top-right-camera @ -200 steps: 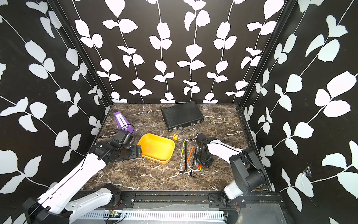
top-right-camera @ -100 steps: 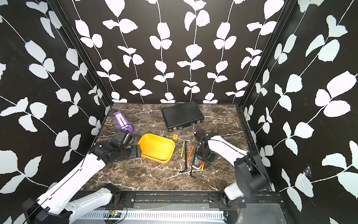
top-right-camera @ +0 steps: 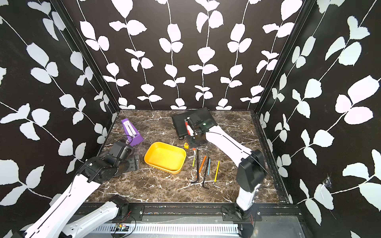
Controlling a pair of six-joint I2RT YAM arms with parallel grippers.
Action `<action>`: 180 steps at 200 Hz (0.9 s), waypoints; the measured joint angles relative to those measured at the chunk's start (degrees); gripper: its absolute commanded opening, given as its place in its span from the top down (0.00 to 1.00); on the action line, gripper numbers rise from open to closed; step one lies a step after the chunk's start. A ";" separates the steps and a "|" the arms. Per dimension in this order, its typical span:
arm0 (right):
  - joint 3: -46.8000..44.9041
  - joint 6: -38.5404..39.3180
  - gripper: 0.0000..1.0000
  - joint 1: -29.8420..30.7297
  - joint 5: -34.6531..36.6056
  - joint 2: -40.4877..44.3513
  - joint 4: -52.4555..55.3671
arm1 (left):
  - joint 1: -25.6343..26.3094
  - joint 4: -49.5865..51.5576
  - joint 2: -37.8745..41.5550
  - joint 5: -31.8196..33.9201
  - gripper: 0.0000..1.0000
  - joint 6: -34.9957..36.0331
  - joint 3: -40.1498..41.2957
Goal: Put the hex key on the desktop into the storage box
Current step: Place the Allen key in the storage box.
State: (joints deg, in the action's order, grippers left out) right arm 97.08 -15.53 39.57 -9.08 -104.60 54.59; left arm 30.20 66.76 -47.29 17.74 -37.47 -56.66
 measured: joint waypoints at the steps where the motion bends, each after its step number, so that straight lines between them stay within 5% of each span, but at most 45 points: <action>1: 0.22 0.22 1.00 0.07 -0.02 -0.24 -0.04 | 0.00 0.04 0.04 0.07 0.14 -0.02 0.00; 79: 22.84 24.28 1.00 9.68 -1.90 -22.77 6.40 | 0.00 4.59 2.84 3.17 0.14 -0.68 -1.60; 180: 24.11 29.46 1.00 13.86 9.70 -25.55 12.09 | 0.00 6.19 2.99 4.15 0.14 -0.66 -2.58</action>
State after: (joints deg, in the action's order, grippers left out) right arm 121.19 13.93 53.43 0.62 -130.15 66.67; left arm 30.20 72.95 -44.29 21.89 -38.13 -59.24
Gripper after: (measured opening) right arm 0.139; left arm 0.858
